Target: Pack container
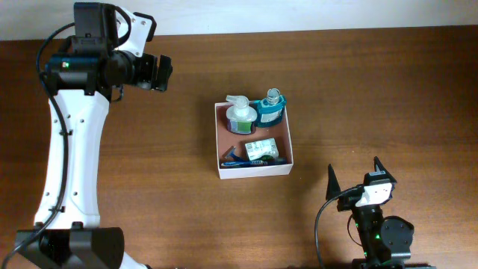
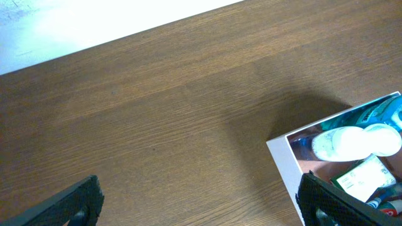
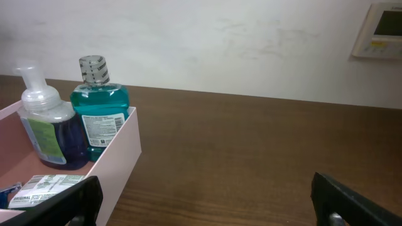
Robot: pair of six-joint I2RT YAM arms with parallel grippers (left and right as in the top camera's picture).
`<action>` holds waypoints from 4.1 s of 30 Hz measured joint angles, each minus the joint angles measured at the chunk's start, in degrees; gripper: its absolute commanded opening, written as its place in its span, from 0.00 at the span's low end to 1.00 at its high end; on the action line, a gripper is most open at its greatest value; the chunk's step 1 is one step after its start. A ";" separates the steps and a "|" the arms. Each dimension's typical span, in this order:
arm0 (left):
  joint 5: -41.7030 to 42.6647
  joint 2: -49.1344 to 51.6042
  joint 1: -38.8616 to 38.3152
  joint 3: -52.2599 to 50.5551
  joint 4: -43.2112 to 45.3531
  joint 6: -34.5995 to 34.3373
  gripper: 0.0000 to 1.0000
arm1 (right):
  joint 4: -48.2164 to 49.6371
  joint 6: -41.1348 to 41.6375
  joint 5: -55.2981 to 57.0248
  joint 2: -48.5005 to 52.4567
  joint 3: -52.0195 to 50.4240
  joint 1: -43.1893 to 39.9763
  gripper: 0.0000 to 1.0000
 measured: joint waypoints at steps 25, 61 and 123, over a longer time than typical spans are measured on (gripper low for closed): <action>-3.69 -37.70 0.00 -0.11 -4.07 -0.02 0.99 | -0.04 0.02 0.00 0.00 0.00 0.00 0.99; -4.68 -95.65 0.11 -88.08 57.90 -0.46 0.99 | -0.13 0.00 0.44 -0.07 0.00 0.00 0.99; -0.90 -99.32 0.11 -109.70 57.31 -5.77 0.99 | -0.13 -0.02 0.44 -0.07 0.00 0.00 0.99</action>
